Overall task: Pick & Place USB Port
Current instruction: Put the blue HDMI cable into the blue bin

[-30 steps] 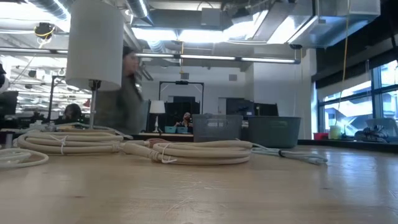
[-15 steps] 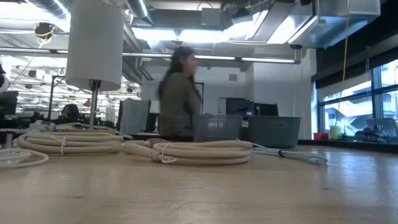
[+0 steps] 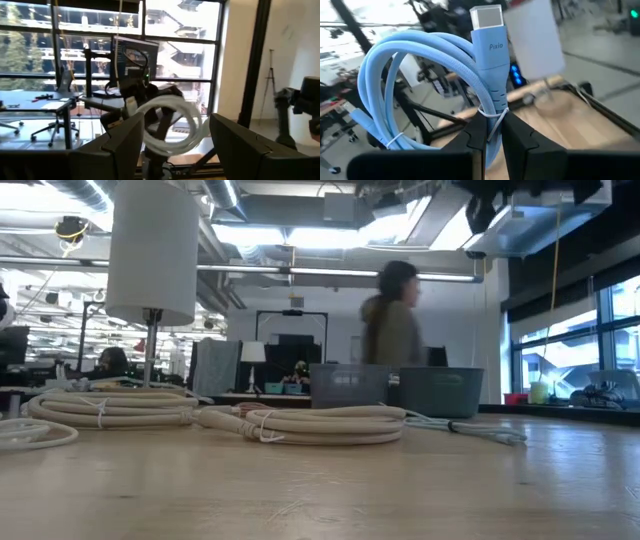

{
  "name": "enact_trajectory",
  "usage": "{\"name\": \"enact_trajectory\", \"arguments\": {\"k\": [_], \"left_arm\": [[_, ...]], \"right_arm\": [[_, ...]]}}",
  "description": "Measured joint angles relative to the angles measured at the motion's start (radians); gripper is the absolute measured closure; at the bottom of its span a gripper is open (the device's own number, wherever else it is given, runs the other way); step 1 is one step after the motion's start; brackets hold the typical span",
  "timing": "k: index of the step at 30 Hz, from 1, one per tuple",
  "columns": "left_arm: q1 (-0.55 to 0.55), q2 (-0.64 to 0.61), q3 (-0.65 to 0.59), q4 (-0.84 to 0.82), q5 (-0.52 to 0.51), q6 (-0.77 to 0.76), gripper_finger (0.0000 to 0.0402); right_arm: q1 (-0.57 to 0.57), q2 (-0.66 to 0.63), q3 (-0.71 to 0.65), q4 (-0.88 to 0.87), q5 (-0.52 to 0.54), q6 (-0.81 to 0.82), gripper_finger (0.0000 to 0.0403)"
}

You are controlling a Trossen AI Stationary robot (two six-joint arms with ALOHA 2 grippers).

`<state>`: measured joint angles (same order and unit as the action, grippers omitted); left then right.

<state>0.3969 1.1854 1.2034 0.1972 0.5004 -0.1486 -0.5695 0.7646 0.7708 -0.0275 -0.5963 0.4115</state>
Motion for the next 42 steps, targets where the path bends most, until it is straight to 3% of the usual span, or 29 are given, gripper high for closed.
{"name": "enact_trajectory", "arguments": {"k": [9,18,28,34,42], "left_arm": [[0.000,0.058,0.000,0.095,-0.012,-0.035,0.0181],[0.007,0.150,0.000,0.156,-0.008,-0.088,0.0181],[0.031,0.315,0.000,0.237,0.048,-0.221,0.0181],[0.049,0.459,0.005,0.501,0.058,-0.337,0.0181],[0.084,0.626,0.190,0.492,0.173,-0.433,0.0181]], "right_arm": [[-0.327,0.126,0.000,-0.040,-0.273,-0.030,0.0366],[-0.531,0.330,0.000,0.092,-0.485,-0.016,0.0366],[-0.579,0.449,0.000,0.357,-0.635,0.119,0.0366],[-0.579,0.447,0.000,0.569,-0.658,0.270,0.0366],[-0.553,0.448,0.000,0.593,-0.657,0.281,0.0366]]}}
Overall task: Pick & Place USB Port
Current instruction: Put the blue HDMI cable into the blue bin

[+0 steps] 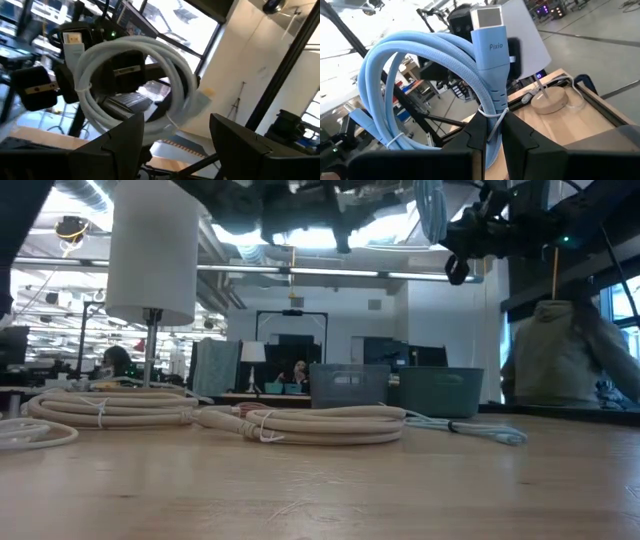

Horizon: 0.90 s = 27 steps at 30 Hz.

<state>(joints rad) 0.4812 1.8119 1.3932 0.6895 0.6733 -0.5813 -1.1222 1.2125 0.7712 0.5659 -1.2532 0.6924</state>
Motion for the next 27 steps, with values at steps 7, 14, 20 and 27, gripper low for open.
{"name": "enact_trajectory", "arguments": {"k": [7,14,20,27], "left_arm": [[-0.002,0.148,0.199,-0.032,0.109,-0.067,0.0181],[-0.009,0.190,0.266,-0.031,0.141,-0.097,0.0181],[-0.024,0.190,0.268,-0.028,0.133,-0.096,0.0181],[-0.037,0.190,0.268,-0.065,0.106,-0.052,0.0181]], "right_arm": [[0.001,0.000,0.000,-0.002,0.038,-0.028,0.0366],[-0.023,0.005,0.000,-0.019,0.059,-0.075,0.0366],[-0.052,0.007,0.000,-0.025,0.098,-0.087,0.0366],[-0.018,0.007,0.000,-0.026,0.107,-0.087,0.0366]]}}
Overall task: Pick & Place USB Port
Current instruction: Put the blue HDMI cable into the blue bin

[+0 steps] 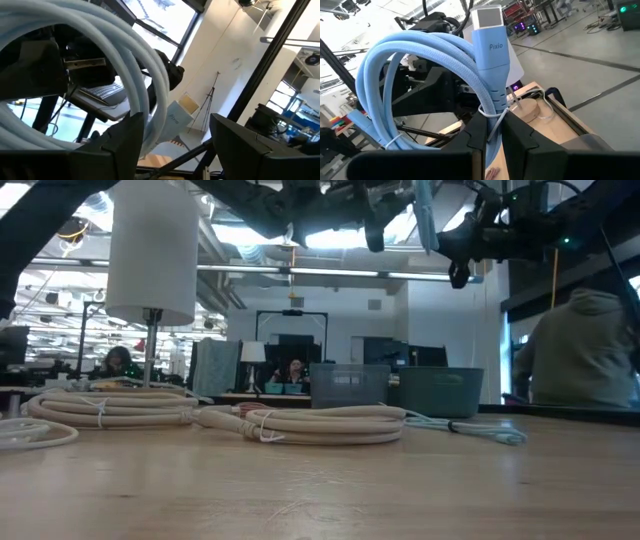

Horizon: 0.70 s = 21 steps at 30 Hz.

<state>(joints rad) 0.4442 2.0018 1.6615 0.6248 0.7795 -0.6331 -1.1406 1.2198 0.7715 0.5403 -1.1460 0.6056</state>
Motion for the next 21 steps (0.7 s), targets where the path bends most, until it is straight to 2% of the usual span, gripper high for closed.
{"name": "enact_trajectory", "arguments": {"k": [11,21], "left_arm": [[0.014,0.000,0.000,0.000,-0.012,0.004,0.0181],[0.008,0.000,0.000,0.000,-0.007,0.002,0.0181]], "right_arm": [[0.073,0.000,0.000,0.025,0.042,0.015,0.0366],[0.073,0.000,0.000,0.025,0.055,0.015,0.0366]]}}
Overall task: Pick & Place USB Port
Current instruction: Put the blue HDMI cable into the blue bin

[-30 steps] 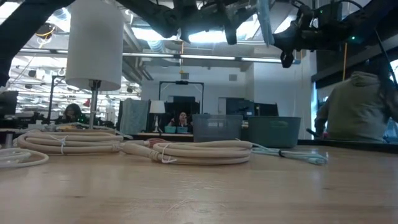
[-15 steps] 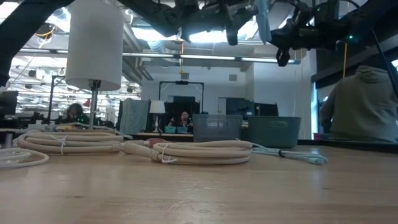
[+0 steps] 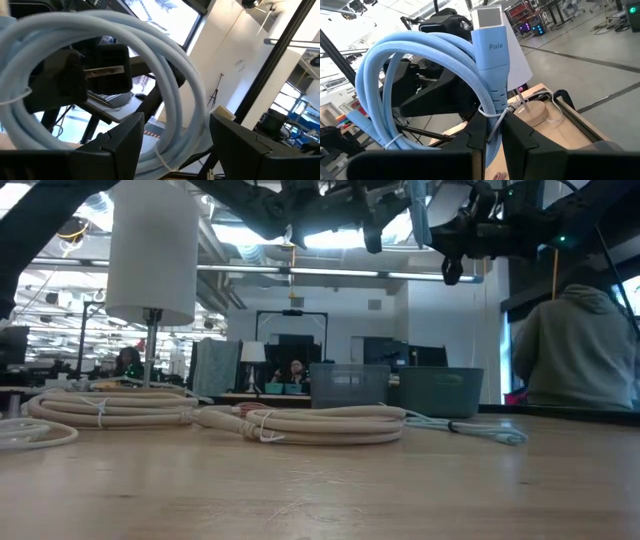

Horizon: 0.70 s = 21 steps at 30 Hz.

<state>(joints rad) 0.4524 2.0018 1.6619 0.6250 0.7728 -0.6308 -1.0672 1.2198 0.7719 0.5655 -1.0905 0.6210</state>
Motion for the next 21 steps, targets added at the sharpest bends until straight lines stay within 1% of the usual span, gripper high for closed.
{"name": "enact_trajectory", "arguments": {"k": [3,6,8,11,13,15,17,19,21], "left_arm": [[0.007,0.000,0.000,0.000,0.041,-0.004,0.0181],[0.044,-0.012,0.000,0.001,0.100,-0.043,0.0181],[0.080,-0.029,0.000,-0.001,0.141,-0.085,0.0181],[0.113,-0.051,0.000,0.005,0.159,-0.099,0.0181],[0.124,-0.066,0.000,0.003,0.166,-0.099,0.0181],[0.129,-0.079,0.000,0.005,0.166,-0.092,0.0181],[0.137,-0.090,0.000,0.005,0.166,-0.089,0.0181],[0.143,-0.096,0.000,0.004,0.165,-0.077,0.0181],[0.151,-0.102,0.000,0.002,0.164,-0.071,0.0181]], "right_arm": [[-0.017,0.000,0.000,0.000,-0.004,0.000,0.0366],[-0.069,0.000,0.000,-0.024,-0.059,0.020,0.0366],[-0.100,0.000,0.001,-0.087,-0.098,0.022,0.0366],[-0.127,0.000,0.001,-0.251,-0.111,-0.048,0.0366],[-0.129,0.000,0.001,-0.409,-0.108,-0.144,0.0366],[-0.129,0.000,0.001,-0.580,-0.077,-0.264,0.0366],[-0.129,0.000,0.001,-0.739,-0.025,-0.385,0.0366],[-0.129,0.000,0.001,-0.851,0.017,-0.478,0.0366],[-0.129,0.000,0.001,-0.917,0.042,-0.532,0.0366]]}}
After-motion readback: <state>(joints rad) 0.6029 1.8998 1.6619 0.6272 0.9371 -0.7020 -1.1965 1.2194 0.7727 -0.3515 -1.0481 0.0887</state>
